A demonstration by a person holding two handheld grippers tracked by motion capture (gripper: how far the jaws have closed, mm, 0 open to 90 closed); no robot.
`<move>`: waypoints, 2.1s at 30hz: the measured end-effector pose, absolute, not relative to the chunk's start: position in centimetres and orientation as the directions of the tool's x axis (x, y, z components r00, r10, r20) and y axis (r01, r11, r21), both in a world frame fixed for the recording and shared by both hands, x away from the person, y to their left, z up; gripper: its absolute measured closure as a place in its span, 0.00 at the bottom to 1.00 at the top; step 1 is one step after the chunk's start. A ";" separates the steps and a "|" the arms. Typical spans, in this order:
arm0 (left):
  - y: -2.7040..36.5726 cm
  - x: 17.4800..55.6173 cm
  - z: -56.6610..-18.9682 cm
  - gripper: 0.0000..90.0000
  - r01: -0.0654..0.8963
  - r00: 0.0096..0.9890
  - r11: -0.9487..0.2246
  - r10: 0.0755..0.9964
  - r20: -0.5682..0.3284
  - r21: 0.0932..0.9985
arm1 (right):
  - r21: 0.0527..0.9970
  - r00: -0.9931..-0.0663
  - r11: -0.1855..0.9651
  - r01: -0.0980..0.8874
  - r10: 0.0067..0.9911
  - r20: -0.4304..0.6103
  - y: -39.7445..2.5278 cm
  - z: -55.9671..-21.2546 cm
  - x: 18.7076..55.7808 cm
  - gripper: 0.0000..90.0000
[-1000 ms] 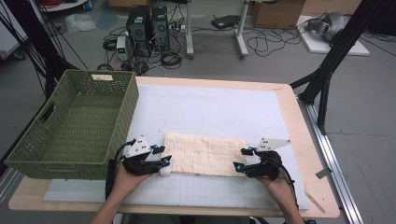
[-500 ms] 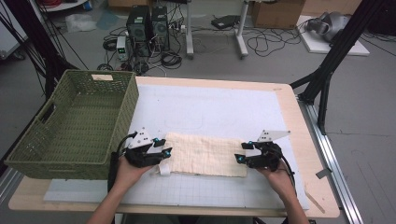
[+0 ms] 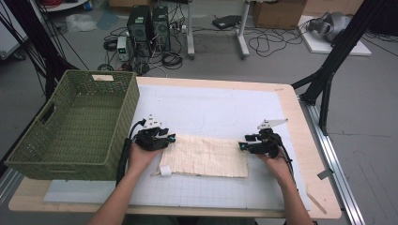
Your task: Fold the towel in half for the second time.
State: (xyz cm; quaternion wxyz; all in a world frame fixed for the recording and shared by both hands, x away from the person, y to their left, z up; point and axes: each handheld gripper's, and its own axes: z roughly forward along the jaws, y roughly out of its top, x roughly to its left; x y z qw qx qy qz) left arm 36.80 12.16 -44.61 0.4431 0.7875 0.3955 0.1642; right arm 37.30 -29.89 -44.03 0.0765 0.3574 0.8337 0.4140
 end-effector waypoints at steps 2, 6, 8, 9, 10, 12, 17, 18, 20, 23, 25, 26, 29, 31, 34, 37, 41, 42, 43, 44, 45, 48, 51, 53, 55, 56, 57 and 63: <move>12.2 37.2 -45.2 0.58 0.512 0.613 -0.305 0.784 -0.093 0.803 | 0.738 -0.725 0.402 0.542 0.668 0.169 -30.0 -44.3 37.5 0.53; 12.0 37.2 -45.1 0.69 0.501 0.634 -0.338 0.770 -0.072 0.796 | 0.730 -0.727 0.411 0.547 0.666 0.170 -29.9 -44.6 37.7 0.58; 11.8 37.2 -45.1 0.75 0.501 0.639 -0.342 0.766 -0.074 0.795 | 0.728 -0.732 0.416 0.545 0.659 0.172 -29.7 -44.7 37.8 0.64; 11.8 37.2 -45.1 0.79 0.499 0.643 -0.343 0.762 -0.075 0.796 | 0.725 -0.735 0.419 0.546 0.655 0.174 -29.6 -44.7 37.8 0.67; 11.7 37.2 -45.1 0.84 0.495 0.653 -0.350 0.754 -0.075 0.795 | 0.724 -0.736 0.426 0.542 0.657 0.165 -29.5 -44.7 37.7 0.68; 11.6 37.1 -45.0 0.93 0.484 0.660 -0.361 0.749 -0.061 0.797 | 0.721 -0.734 0.439 0.536 0.665 0.141 -29.3 -44.6 37.6 0.78; 12.0 37.1 -44.8 0.95 0.478 0.659 -0.356 0.750 -0.060 0.803 | 0.712 -0.763 0.455 0.534 0.622 0.176 -29.3 -44.4 37.7 0.92; 12.1 37.0 -44.7 0.95 0.477 0.655 -0.345 0.753 -0.065 0.809 | 0.713 -0.765 0.455 0.533 0.619 0.177 -29.3 -44.3 37.7 0.92; 12.3 36.8 -44.3 0.95 0.463 0.654 -0.334 0.754 -0.062 0.821 | 0.722 -0.763 0.450 0.526 0.624 0.168 -29.4 -43.9 37.6 0.93; 12.5 36.2 -43.6 0.95 0.431 0.661 -0.325 0.748 -0.050 0.842 | 0.744 -0.767 0.434 0.507 0.622 0.160 -29.7 -43.1 37.1 0.93; 12.7 35.6 -43.2 0.95 0.406 0.665 -0.314 0.746 -0.041 0.858 | 0.759 -0.771 0.423 0.495 0.616 0.160 -29.9 -42.6 36.7 0.93; 12.7 35.4 -43.0 0.95 0.399 0.667 -0.314 0.744 -0.037 0.861 | 0.767 -0.774 0.416 0.489 0.613 0.161 -30.1 -42.3 36.3 0.93; 12.9 34.5 -42.6 0.95 0.364 0.677 -0.322 0.736 -0.011 0.874 | 0.781 -0.783 0.410 0.471 0.603 0.156 -30.4 -41.7 35.5 0.92; 12.9 33.9 -42.3 0.95 0.342 0.683 -0.324 0.730 0.003 0.882 | 0.796 -0.793 0.407 0.448 0.593 0.143 -30.4 -41.3 34.6 0.92; 13.1 32.9 -42.0 0.95 0.308 0.691 -0.315 0.722 0.016 0.898 | 0.809 -0.799 0.398 0.432 0.584 0.140 -30.5 -40.9 33.7 0.92; 13.4 31.9 -42.2 0.94 0.286 0.705 -0.322 0.709 0.030 0.903 | 0.816 -0.811 0.400 0.417 0.568 0.137 -30.7 -40.9 32.6 0.92; 13.7 30.8 -42.7 0.94 0.277 0.717 -0.322 0.696 0.028 0.905 | 0.818 -0.826 0.408 0.406 0.547 0.137 -30.6 -41.1 31.4 0.91; 13.8 30.5 -42.8 0.94 0.277 0.722 -0.326 0.692 0.029 0.904 | 0.819 -0.831 0.411 0.400 0.540 0.135 -30.6 -41.2 31.1 0.91; 13.8 30.3 -42.8 0.94 0.271 0.728 -0.336 0.685 0.037 0.902 | 0.818 -0.833 0.415 0.399 0.536 0.135 -30.6 -41.2 30.8 0.91; 13.9 30.0 -42.9 0.94 0.270 0.728 -0.336 0.684 0.037 0.902 | 0.817 -0.836 0.419 0.397 0.532 0.133 -30.6 -41.3 30.6 0.90; 13.9 29.8 -42.9 0.94 0.271 0.730 -0.330 0.683 0.030 0.904 | 0.813 -0.837 0.420 0.403 0.529 0.141 -30.7 -41.5 30.3 0.90; 14.1 29.0 -43.0 0.93 0.268 0.741 -0.342 0.671 0.034 0.900 | 0.804 -0.843 0.436 0.405 0.518 0.144 -30.7 -42.1 29.6 0.90; 14.4 28.3 -43.3 0.93 0.281 0.747 -0.343 0.664 0.020 0.896 | 0.787 -0.845 0.455 0.417 0.513 0.151 -30.6 -42.7 29.1 0.89; 14.6 27.9 -43.5 0.93 0.290 0.755 -0.354 0.656 0.015 0.889 | 0.778 -0.847 0.460 0.427 0.506 0.165 -30.7 -43.1 28.9 0.88; 14.8 27.3 -43.7 0.92 0.295 0.764 -0.369 0.645 0.015 0.881 | 0.776 -0.847 0.461 0.431 0.503 0.172 -30.8 -43.1 28.7 0.86; 14.9 27.1 -43.8 0.92 0.294 0.768 -0.378 0.641 0.019 0.878 | 0.781 -0.850 0.452 0.431 0.493 0.184 -31.0 -43.0 28.7 0.83; 15.0 27.0 -43.9 0.92 0.297 0.769 -0.380 0.639 0.016 0.876 | 0.784 -0.852 0.447 0.431 0.487 0.190 -31.0 -42.8 28.6 0.81; 15.4 26.6 -44.1 0.92 0.298 0.781 -0.413 0.624 0.030 0.860 | 0.837 -0.853 0.363 0.410 0.477 0.211 -31.0 -40.9 29.0 0.71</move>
